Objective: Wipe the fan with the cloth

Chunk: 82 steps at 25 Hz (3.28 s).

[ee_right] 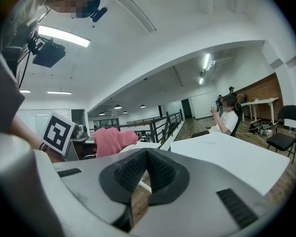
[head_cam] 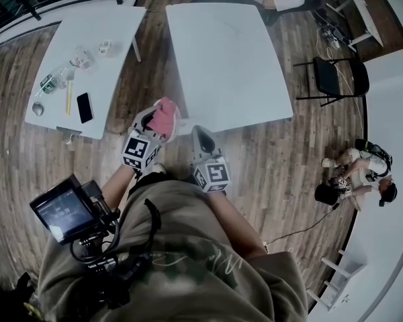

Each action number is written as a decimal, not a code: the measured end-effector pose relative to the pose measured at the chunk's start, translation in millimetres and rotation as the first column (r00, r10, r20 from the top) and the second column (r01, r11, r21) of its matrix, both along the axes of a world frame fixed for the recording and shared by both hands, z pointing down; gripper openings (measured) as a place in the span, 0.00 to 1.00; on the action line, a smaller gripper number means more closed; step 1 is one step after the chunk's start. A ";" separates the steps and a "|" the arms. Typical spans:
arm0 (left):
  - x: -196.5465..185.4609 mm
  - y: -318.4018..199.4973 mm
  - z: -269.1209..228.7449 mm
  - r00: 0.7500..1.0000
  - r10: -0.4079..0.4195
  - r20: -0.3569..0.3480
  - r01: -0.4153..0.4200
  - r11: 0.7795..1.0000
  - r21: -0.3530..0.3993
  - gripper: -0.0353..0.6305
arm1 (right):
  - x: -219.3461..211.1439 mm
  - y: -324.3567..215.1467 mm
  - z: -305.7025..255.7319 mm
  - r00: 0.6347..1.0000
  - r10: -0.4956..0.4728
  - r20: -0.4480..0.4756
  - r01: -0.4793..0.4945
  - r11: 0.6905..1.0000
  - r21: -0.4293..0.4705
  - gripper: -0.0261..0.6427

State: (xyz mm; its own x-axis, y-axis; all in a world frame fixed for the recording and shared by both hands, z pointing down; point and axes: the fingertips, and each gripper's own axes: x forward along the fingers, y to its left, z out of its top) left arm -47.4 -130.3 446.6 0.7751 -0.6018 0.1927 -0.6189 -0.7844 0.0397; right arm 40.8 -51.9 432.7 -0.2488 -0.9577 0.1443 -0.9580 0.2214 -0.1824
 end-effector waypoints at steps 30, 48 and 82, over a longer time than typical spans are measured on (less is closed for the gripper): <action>-21.0 -24.5 26.5 0.999 -0.038 0.004 0.038 0.998 -0.039 0.15 | -2.2 -13.6 5.8 1.000 0.010 0.001 -0.010 1.000 -0.020 0.06; -37.1 -30.7 49.5 0.997 -0.073 0.025 0.075 0.995 -0.066 0.15 | -1.1 -12.4 5.6 1.000 0.019 -0.005 -0.019 0.999 -0.026 0.06; -86.4 -11.1 103.8 0.981 -0.159 0.113 0.181 0.960 -0.215 0.15 | -21.6 -2.3 1.0 1.000 -0.026 0.018 0.026 1.000 0.001 0.06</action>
